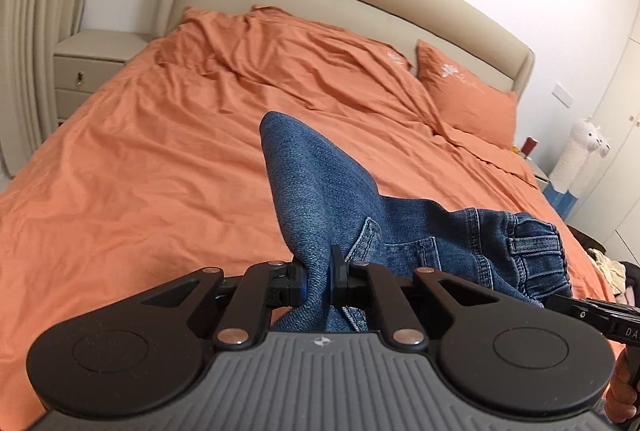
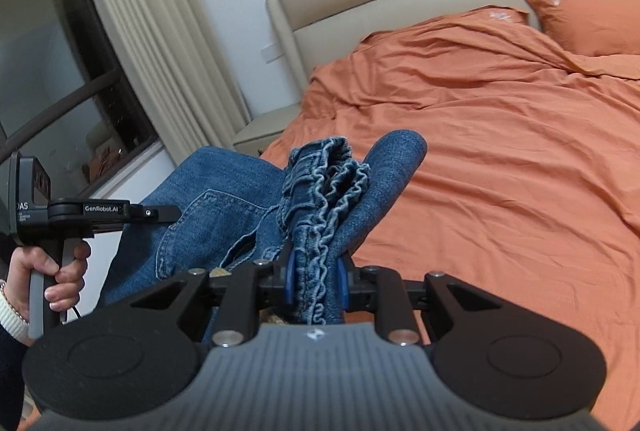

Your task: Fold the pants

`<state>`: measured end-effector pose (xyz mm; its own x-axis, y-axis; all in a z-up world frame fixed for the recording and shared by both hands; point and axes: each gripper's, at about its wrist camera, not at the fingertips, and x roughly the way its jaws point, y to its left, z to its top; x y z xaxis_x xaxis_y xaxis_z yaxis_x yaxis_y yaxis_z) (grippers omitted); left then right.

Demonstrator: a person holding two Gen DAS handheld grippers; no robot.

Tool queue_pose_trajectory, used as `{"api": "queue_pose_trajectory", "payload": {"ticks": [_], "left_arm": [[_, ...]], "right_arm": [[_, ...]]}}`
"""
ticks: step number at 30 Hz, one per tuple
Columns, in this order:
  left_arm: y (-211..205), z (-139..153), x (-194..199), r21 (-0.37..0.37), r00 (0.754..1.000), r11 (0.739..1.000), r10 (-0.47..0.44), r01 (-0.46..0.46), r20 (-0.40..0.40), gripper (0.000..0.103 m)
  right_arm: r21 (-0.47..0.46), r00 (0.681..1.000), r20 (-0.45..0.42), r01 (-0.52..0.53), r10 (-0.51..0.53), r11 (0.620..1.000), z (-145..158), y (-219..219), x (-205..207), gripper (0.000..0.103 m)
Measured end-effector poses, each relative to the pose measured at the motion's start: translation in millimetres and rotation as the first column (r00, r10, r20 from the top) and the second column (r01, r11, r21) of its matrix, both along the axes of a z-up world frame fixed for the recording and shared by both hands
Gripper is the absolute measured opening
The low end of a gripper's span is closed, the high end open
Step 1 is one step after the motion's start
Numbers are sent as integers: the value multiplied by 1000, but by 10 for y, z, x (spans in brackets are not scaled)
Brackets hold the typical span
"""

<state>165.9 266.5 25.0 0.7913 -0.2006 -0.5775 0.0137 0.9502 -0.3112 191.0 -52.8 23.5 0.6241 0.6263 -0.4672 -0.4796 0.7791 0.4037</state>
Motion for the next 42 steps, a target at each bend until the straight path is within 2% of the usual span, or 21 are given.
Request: {"api": "queue_pose_trajectory", "payload": {"ticks": [8, 15, 22, 28, 32, 34, 38, 42], "left_arm": [[489, -386, 328, -15, 996, 998, 52, -53, -69, 9], [759, -894, 672, -24, 986, 997, 74, -78, -149, 9], [952, -1394, 923, -31, 973, 995, 86, -95, -215, 9], [1158, -1693, 959, -67, 964, 993, 81, -101, -253, 12], [1218, -1793, 919, -92, 961, 990, 76, -103, -266, 18], [1237, -1780, 897, -86, 958, 990, 81, -109, -276, 26], [1237, -1631, 783, 3, 951, 993, 111, -114, -287, 30], [1264, -1442, 539, 105, 945, 987, 148, -122, -293, 31]], "right_arm": [[-52, 997, -57, -55, 52, 997, -307, 535, 497, 16], [-79, 986, -153, -83, 70, 993, -795, 857, 1038, 16], [-91, 967, -249, -76, 51, 993, -1350, 898, 1477, 16], [-85, 936, -350, -57, 24, 995, -1799, 737, 1600, 16], [-71, 923, -385, -35, 5, 997, -1961, 715, 1621, 16], [-81, 920, -392, -30, -4, 996, -1964, 726, 1609, 17], [-125, 922, -385, -24, -26, 992, -1850, 769, 1605, 24], [-237, 952, -300, -7, -66, 971, -1662, 765, 1416, 31]]}}
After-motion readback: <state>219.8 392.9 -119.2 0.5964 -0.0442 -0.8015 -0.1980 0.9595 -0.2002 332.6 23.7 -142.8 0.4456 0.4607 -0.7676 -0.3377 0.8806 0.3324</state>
